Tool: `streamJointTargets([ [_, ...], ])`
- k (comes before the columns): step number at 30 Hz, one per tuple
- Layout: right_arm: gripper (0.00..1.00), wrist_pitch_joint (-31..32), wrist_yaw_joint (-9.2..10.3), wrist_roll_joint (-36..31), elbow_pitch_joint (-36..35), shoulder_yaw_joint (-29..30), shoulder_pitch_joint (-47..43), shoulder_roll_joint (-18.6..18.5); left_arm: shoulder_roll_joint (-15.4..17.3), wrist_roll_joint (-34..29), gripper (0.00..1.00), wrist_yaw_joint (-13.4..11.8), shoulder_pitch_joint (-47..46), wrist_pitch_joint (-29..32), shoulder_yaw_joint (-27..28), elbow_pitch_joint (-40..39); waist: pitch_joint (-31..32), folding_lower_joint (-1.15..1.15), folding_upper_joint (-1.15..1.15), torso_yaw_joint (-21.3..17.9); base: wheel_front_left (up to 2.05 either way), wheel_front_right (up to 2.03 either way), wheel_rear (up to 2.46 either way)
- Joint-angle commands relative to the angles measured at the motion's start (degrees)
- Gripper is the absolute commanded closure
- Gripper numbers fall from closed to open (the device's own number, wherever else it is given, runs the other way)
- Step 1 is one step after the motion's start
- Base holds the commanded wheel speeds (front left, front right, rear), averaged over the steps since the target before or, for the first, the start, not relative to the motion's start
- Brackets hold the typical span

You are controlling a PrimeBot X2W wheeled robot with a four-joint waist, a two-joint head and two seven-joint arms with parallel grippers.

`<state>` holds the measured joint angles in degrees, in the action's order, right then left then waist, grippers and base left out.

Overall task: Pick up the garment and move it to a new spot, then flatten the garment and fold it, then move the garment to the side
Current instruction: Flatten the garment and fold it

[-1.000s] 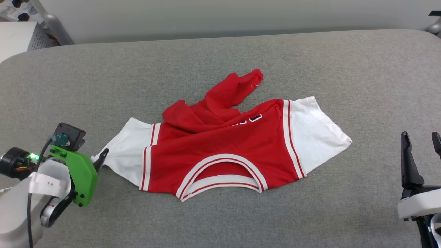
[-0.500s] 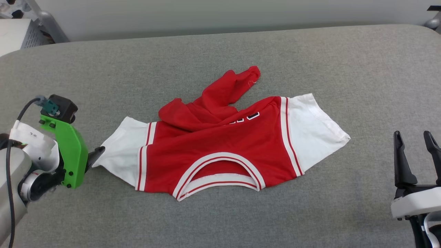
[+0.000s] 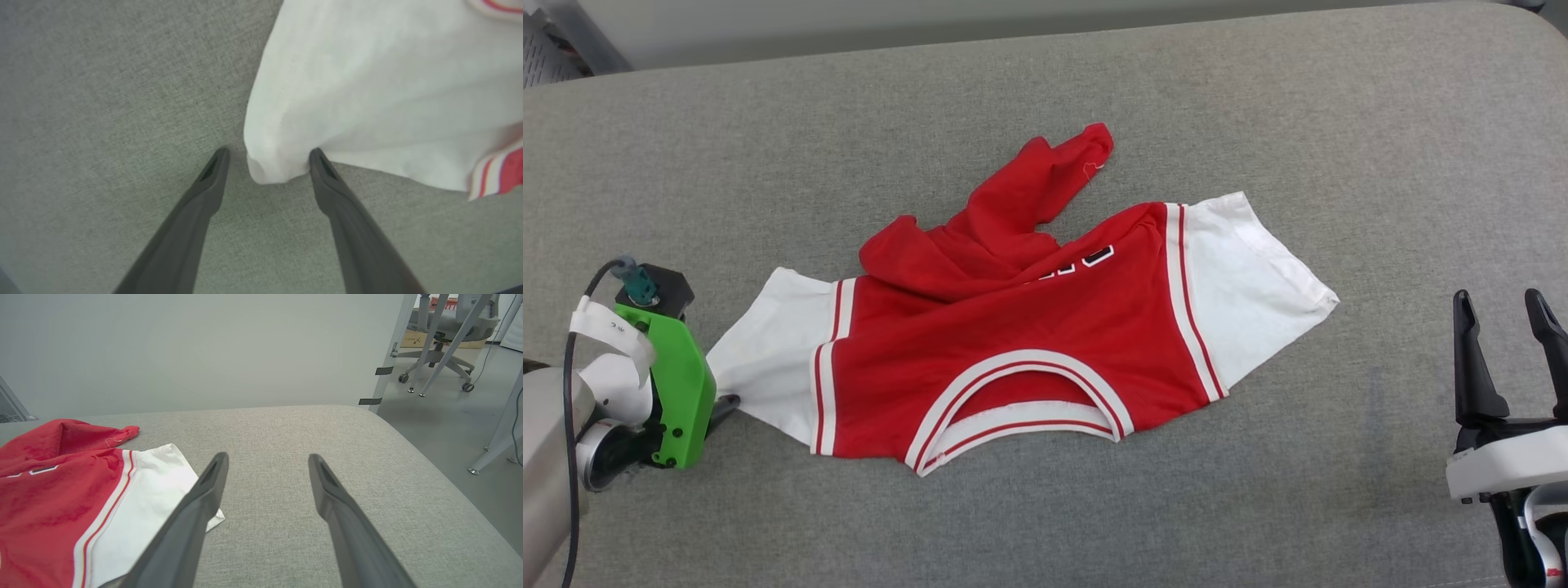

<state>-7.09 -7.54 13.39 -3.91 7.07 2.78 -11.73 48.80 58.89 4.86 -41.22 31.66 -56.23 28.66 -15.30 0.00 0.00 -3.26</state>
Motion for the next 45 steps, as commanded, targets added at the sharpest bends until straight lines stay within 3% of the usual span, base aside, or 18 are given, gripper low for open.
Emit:
streamJointTargets([
  [1, 0.0, -0.51, 0.05, 0.34, 0.19, 0.0, 1.07, -0.17, -1.23, 0.57, 0.0, 0.33, 0.13, -0.76, 0.38, 1.18, -0.45, 0.0, 0.0, -0.24, 0.0, 0.0, 0.0],
  [8, 0.0, -0.24, 0.05, 0.06, 0.13, -0.09, 1.75, -0.55, -3.52, 0.52, 0.0, 1.62, -0.06, -0.98, -1.14, 4.97, -0.94, 0.0, 0.0, 0.03, 0.0, 0.0, 0.0],
  [9, 0.0, -0.15, 0.05, 0.05, 0.14, -0.32, 1.88, -0.62, -3.85, 0.38, 0.23, 1.82, -0.12, -0.92, -1.59, 5.39, -0.96, 0.0, 0.0, 0.08, 0.0, 0.0, 0.0],
  [11, 0.0, 0.02, 0.05, 0.02, 0.2, -0.56, 2.12, -0.75, -4.43, 0.43, 1.0, 2.11, -0.34, -2.13, -1.74, 5.94, -0.92, 0.0, 0.0, 0.19, 0.0, 0.0, 0.0],
  [20, 0.0, 2.22, 0.05, -0.56, -0.58, -1.75, 2.58, -4.99, -4.05, -0.14, 1.0, 2.58, -0.82, -10.75, -1.9, 6.18, 2.35, 0.0, 0.0, 1.21, 0.0, 0.0, 0.0],
  [27, 0.0, 8.72, 0.05, 1.01, -3.61, -5.5, 4.91, -13.08, -1.54, -1.16, 1.0, 2.61, -0.68, -17.77, -1.78, 2.87, 5.17, 0.0, 0.0, 2.83, 0.0, 0.0, 0.0],
  [33, 0.0, 21.82, 0.05, 6.73, -3.85, -14.51, 10.87, -23.23, -0.41, -3.16, 1.0, 2.34, -0.62, -19.82, -2.5, -1.14, 5.59, 0.0, 0.0, 4.39, 0.0, 0.0, 0.0],
  [38, 0.0, 36.91, 0.05, 15.34, -1.55, -24.38, 16.36, -30.24, -0.54, -4.56, 1.0, 1.03, -0.87, -20.7, -2.79, -4.22, 4.9, 0.0, 0.0, 5.71, 0.0, 0.0, 0.0],
  [45, 0.0, 50.67, 0.05, 23.4, 4.74, -35.31, 24.26, -33.75, -0.7, -5.29, 1.0, 0.19, -1.78, -21.17, -2.64, -7.86, 2.13, 0.0, 0.0, 7.38, 0.0, 0.0, 0.0],
])
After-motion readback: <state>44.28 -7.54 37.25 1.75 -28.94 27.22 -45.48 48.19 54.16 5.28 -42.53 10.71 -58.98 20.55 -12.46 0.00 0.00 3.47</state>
